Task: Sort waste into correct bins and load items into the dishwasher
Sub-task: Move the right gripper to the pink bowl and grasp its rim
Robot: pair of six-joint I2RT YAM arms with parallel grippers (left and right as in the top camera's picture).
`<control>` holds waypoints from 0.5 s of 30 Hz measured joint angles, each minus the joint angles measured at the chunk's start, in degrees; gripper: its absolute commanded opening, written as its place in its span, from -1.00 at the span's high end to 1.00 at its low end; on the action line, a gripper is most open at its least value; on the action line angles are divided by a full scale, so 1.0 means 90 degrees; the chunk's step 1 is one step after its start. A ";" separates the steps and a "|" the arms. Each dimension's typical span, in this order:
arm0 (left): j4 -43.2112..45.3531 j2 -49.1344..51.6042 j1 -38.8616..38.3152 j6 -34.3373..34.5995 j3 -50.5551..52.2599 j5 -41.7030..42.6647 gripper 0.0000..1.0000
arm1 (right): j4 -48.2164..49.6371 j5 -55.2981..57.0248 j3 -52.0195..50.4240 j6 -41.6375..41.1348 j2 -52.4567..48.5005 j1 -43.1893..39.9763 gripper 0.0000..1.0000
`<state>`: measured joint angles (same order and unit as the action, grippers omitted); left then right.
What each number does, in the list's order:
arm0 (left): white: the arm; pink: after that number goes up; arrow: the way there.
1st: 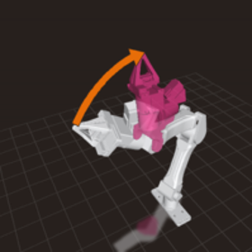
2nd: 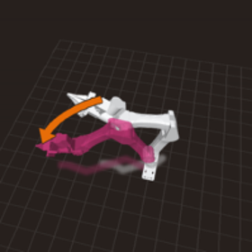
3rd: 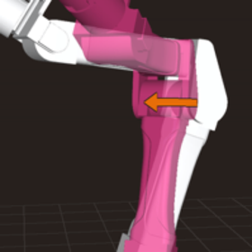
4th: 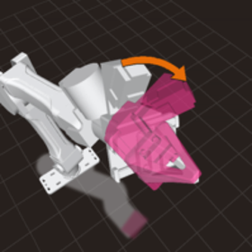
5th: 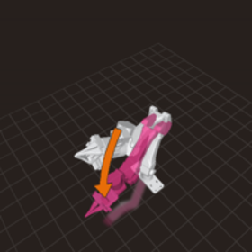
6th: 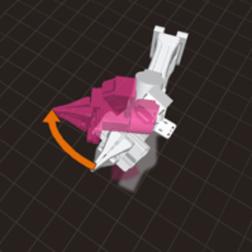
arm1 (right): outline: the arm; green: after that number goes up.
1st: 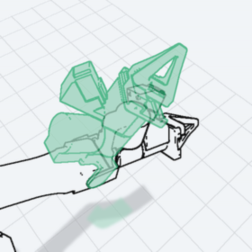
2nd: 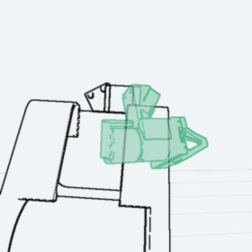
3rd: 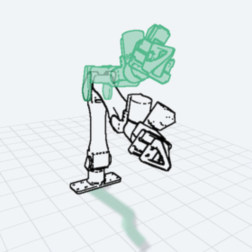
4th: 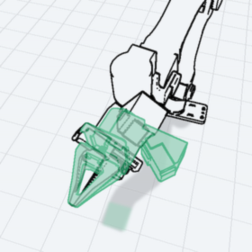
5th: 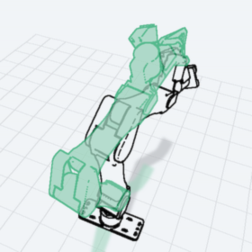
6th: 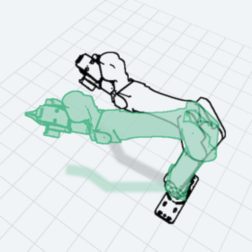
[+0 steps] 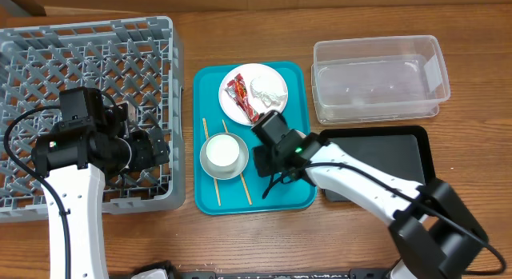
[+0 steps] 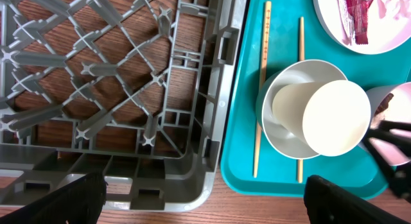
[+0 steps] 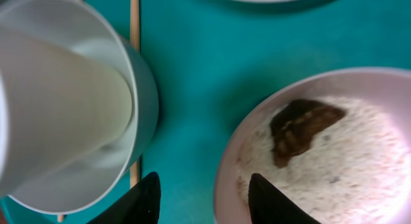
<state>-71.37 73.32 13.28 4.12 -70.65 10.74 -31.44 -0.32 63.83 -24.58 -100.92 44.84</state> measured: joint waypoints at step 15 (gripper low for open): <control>0.0000 0.0000 0.0000 0.0000 0.0000 0.0002 -1.00 | -0.0075 0.0274 0.0000 -0.0457 -0.0240 0.0066 0.79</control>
<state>-71.37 73.32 13.28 4.12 -70.65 10.76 -32.12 2.15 63.83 -28.69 -103.09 45.43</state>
